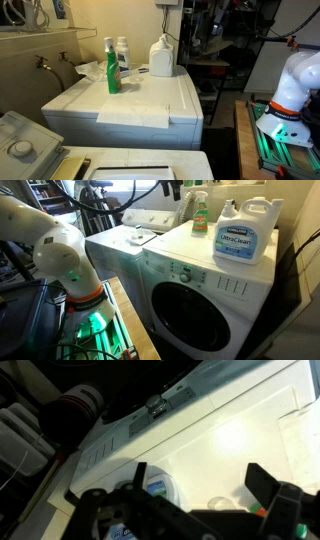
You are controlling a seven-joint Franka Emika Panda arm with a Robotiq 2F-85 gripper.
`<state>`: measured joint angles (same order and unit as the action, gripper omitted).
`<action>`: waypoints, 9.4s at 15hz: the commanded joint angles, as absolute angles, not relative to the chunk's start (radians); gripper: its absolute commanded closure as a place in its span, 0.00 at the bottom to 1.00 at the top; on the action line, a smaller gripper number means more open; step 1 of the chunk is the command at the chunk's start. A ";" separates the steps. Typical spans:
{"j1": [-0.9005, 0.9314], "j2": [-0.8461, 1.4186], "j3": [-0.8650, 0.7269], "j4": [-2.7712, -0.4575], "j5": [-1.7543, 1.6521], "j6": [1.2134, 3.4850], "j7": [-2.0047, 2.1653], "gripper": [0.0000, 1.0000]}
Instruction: Move the green spray bottle to the right
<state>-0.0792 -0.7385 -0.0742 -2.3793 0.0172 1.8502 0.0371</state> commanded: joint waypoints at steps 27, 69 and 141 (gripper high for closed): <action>0.075 -0.222 0.282 -1.715 -0.083 1.908 0.324 0.00; 0.328 0.597 0.112 -0.698 0.080 1.400 1.657 0.00; 0.614 0.282 -0.087 -1.239 -0.378 1.309 1.580 0.63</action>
<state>0.6135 0.2822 -0.0873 -1.2398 -0.3777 1.3088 1.5801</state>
